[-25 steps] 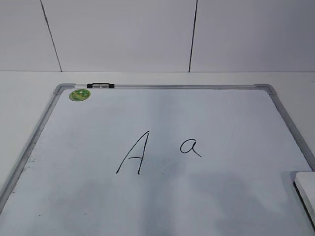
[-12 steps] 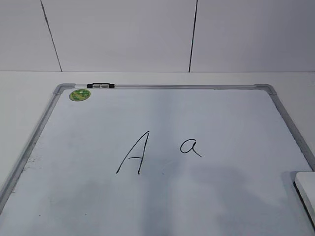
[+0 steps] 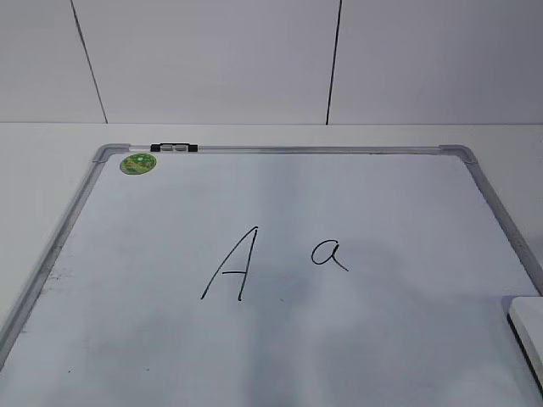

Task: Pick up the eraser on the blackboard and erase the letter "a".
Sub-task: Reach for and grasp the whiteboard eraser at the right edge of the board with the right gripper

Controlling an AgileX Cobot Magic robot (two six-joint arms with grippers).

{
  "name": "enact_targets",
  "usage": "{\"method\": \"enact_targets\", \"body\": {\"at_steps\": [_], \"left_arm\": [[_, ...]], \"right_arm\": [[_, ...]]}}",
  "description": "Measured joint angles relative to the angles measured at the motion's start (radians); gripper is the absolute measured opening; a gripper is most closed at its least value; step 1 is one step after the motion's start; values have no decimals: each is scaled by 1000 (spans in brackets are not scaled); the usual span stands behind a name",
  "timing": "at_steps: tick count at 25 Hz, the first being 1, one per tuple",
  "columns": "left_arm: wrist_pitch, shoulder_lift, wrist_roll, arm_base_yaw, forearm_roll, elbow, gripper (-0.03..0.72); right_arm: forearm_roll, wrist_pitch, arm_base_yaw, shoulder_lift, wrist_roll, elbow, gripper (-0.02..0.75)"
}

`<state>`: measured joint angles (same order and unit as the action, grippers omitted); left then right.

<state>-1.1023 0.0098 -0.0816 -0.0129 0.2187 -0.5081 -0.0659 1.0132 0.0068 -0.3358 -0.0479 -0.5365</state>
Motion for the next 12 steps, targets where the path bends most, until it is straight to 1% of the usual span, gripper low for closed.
{"method": "enact_targets", "body": {"at_steps": [8, 12], "left_arm": [[0, 0, 0, 0, 0, 0, 245], [0, 0, 0, 0, 0, 0, 244]], "right_arm": [[-34, -125, 0, -164, 4, -70, 592], [-35, -147, 0, -201, 60, -129, 592]]}}
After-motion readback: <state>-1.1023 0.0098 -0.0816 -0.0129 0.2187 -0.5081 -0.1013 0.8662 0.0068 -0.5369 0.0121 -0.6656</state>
